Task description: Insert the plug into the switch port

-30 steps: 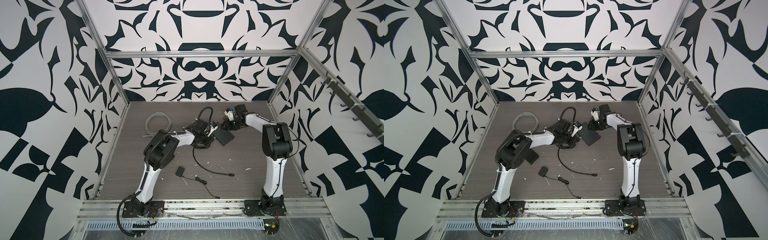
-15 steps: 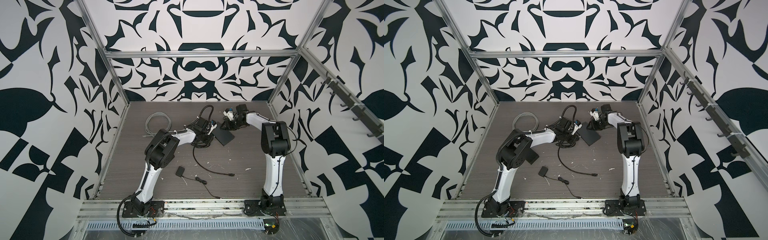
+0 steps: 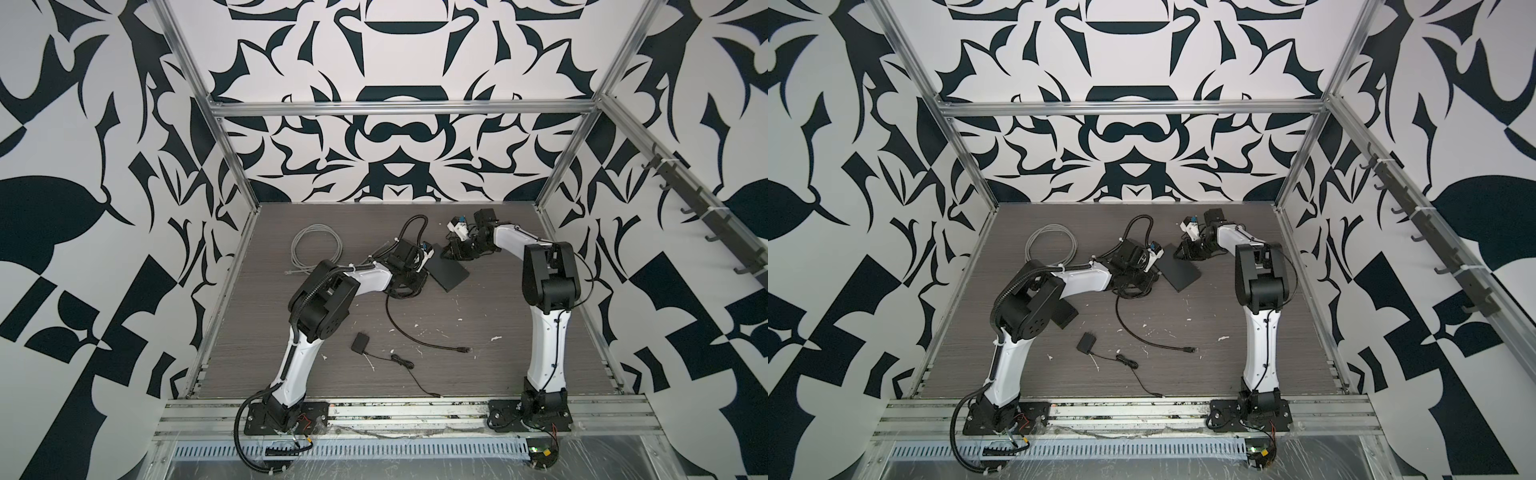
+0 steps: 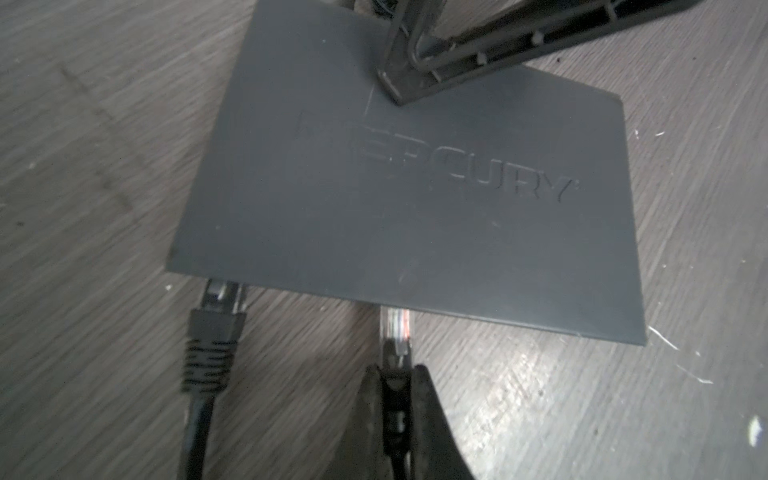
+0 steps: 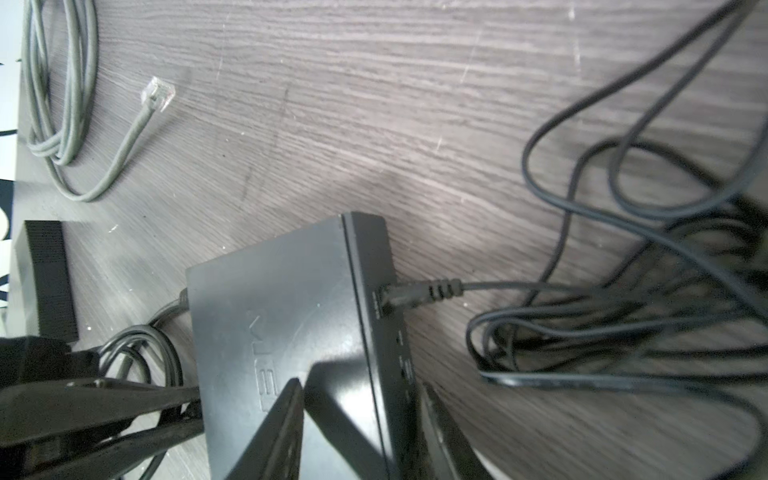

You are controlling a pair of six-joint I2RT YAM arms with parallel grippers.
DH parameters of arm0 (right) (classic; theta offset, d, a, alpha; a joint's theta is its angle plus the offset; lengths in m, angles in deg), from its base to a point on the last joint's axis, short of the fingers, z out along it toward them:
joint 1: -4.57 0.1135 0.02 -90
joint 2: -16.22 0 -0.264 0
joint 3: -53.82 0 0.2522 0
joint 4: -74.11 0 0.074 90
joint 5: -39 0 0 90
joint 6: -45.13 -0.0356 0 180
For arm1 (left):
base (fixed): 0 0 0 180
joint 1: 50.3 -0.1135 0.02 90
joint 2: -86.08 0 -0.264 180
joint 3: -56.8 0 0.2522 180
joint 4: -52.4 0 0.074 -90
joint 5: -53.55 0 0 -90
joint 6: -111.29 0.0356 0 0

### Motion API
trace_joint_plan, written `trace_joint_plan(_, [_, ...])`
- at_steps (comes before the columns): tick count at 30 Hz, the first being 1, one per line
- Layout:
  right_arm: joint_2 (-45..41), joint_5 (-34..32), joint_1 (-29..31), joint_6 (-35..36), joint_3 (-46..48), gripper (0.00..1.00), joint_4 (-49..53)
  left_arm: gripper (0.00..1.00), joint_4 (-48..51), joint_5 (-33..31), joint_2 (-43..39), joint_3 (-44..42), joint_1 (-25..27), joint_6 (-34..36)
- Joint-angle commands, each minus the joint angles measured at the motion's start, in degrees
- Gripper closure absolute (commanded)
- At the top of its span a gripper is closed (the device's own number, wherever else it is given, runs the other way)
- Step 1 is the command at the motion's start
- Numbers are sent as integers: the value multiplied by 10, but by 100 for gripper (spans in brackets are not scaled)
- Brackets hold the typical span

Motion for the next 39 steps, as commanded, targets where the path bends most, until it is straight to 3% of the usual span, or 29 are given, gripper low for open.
trace_joint_plan(1, [20,62,21,13,-3,59,87,100,-20,-42,13,-9,-1,12])
trace_joint_plan(9, [16,72,21,21,9,59,96,100,-89,-148,0,-23,41,56])
trace_joint_plan(13, [15,80,21,27,11,60,97,100,-109,-148,-10,-35,43,61])
trace_joint_plan(19, [16,83,21,34,10,61,105,100,-103,-199,-11,-23,76,110])
trace_joint_plan(23, [14,85,21,36,12,61,105,100,-25,-162,5,35,67,82])
trace_joint_plan(26, [14,89,21,41,12,61,110,100,-27,-120,-3,33,51,46])
trace_joint_plan(30, [13,92,21,46,13,62,111,100,-43,-138,-16,15,43,48])
trace_joint_plan(35, [13,107,21,53,14,62,118,100,-89,-23,-30,-8,19,32])
trace_joint_plan(39, [15,118,22,62,17,62,125,100,-71,-25,-20,22,19,47])
